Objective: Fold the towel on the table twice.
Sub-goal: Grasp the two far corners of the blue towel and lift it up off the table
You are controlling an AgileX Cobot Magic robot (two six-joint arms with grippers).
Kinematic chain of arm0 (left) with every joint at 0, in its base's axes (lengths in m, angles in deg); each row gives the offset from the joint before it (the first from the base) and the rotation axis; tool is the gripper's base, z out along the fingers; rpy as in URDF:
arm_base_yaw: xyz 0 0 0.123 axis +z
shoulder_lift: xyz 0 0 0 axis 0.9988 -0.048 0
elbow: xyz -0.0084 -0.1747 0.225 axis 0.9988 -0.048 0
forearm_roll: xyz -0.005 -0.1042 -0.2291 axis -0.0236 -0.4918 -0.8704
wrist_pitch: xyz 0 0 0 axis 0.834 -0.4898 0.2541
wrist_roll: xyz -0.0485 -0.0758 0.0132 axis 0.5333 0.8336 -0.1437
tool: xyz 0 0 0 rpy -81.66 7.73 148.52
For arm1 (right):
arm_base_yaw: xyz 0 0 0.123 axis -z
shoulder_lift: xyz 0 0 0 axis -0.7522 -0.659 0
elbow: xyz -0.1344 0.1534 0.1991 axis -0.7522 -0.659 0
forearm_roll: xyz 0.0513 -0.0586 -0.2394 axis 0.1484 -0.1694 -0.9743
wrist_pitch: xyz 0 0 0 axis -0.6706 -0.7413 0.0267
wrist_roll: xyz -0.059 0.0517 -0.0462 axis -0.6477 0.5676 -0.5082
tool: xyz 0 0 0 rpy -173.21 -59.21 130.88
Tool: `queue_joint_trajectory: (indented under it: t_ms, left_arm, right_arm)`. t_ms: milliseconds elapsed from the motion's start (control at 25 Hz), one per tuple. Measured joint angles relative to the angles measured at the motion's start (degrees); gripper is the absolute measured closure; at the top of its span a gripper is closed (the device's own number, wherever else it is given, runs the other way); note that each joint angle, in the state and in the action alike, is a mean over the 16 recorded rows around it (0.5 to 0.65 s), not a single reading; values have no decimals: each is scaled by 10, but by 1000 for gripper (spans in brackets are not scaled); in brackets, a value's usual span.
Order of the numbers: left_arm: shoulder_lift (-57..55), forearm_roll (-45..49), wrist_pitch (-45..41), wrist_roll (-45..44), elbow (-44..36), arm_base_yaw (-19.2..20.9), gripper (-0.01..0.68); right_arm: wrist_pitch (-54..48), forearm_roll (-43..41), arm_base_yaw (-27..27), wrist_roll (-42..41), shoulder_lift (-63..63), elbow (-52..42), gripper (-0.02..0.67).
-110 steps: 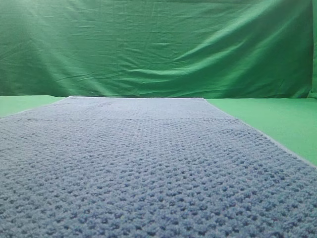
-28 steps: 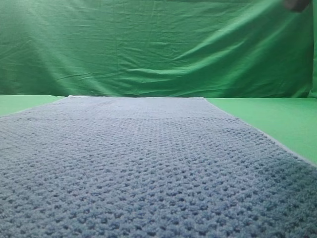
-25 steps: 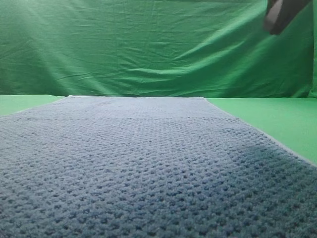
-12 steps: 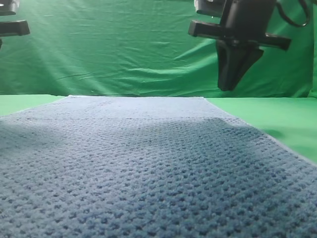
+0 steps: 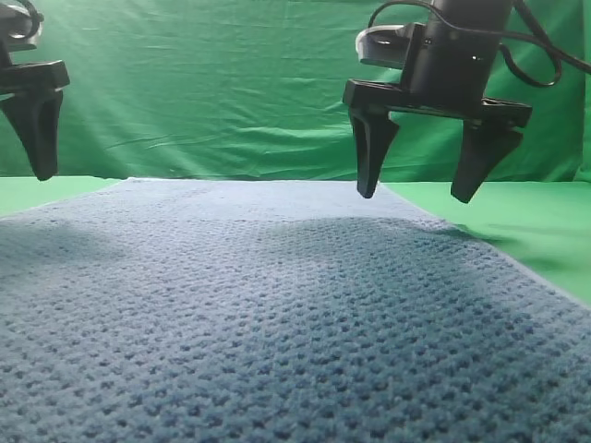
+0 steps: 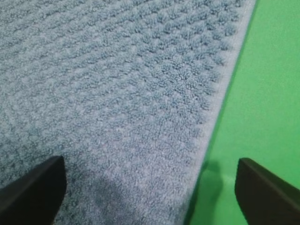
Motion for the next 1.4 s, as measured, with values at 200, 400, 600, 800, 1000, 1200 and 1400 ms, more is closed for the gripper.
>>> queue_joint_trajectory:
  t_ms: [200,400,600,800,1000,1200,1400]
  left_arm:
    - [-16,-7,1,0,0,0,47]
    - [-32,-7,2,-3,2,0,34]
    - [-46,-7,-2,-7,6,0,38]
    - [-58,-7,-11,-17,12,2,118]
    - [-72,-23,-29,-43,22,6,298]
    - [-86,-51,-51,-71,34,10,498]
    - [-95,-76,-78,-87,53,13,639]
  right_arm:
    - [5,-1,0,5,-11,2,-11]
    - [11,-3,0,6,-23,5,-12]
    - [17,-6,0,6,-31,7,7]
    - [21,-9,0,6,-35,10,78]
    - [22,-10,0,5,-42,14,234]
    - [22,-9,-1,5,-47,18,425]
    - [15,-7,0,9,-44,27,576]
